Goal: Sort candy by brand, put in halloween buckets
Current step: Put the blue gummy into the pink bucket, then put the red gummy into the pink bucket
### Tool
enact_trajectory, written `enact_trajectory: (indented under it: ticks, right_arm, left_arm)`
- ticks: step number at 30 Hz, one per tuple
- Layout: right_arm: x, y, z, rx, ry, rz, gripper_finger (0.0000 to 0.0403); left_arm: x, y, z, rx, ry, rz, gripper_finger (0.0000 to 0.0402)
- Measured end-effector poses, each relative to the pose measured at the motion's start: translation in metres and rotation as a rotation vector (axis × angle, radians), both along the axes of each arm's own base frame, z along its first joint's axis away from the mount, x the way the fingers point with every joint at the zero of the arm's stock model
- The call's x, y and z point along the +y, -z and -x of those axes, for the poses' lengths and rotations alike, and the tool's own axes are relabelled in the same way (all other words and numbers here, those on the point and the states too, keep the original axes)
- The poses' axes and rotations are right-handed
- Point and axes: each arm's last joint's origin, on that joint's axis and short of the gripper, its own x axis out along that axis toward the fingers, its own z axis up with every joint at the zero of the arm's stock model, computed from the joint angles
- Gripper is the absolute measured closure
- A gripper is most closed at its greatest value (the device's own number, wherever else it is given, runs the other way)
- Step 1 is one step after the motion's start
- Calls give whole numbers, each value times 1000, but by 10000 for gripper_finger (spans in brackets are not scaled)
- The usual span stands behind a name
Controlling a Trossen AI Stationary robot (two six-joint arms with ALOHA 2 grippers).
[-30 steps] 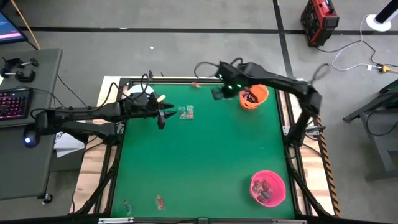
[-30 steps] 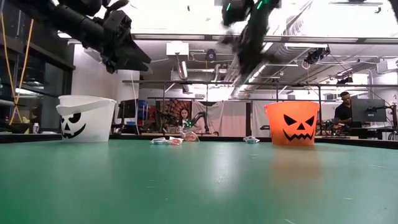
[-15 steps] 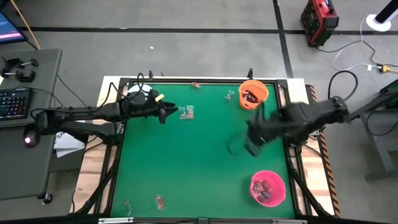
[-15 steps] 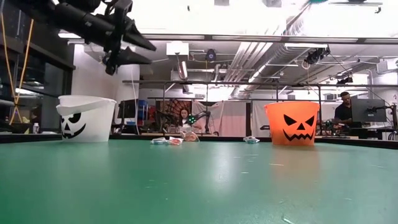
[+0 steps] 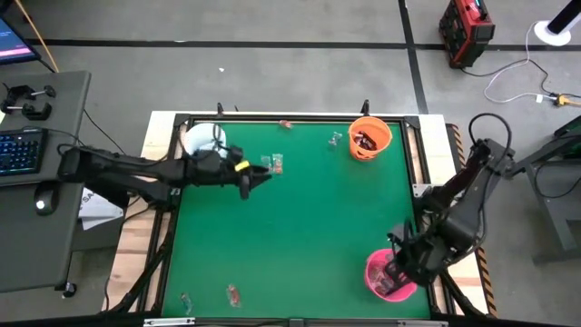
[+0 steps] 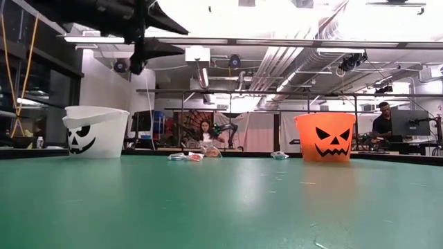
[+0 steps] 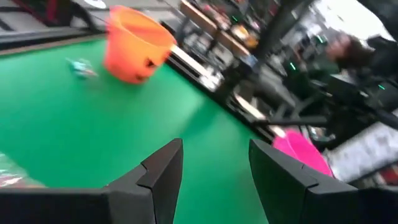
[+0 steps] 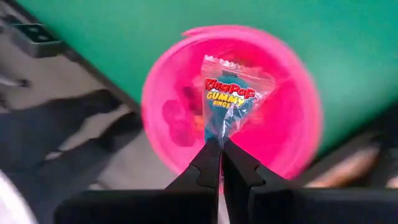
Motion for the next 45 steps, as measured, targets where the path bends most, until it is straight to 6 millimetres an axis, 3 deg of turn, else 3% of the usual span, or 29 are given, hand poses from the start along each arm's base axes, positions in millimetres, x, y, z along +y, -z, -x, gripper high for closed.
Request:
enact_trajectory:
  ticks: [6,11,22,26,30,35,39,45]
  right_arm:
    - [12,29,-13,-23,62,-173,403]
    - [9,40,-11,85,125,-189,381]
    - [5,38,-23,61,207,-245,190]
    - [1,37,-30,-10,229,-218,152]
    - [-2,37,-33,-40,166,-197,145]
    - [-2,37,-33,-52,65,-187,145]
    - [-2,38,-31,-58,16,-169,144]
    - [-2,38,-29,-68,-36,-147,144]
  left_arm:
    - [-23,-3,-22,29,210,-61,230]
    - [-45,-4,-22,51,367,-126,230]
    - [-92,9,-5,177,589,-206,230]
    - [-118,15,9,232,742,-309,230]
    - [-146,26,32,318,905,-438,230]
    - [-184,30,51,292,1073,-606,230]
    - [-217,36,48,315,1155,-804,230]
    - [-251,69,29,464,1223,-958,229]
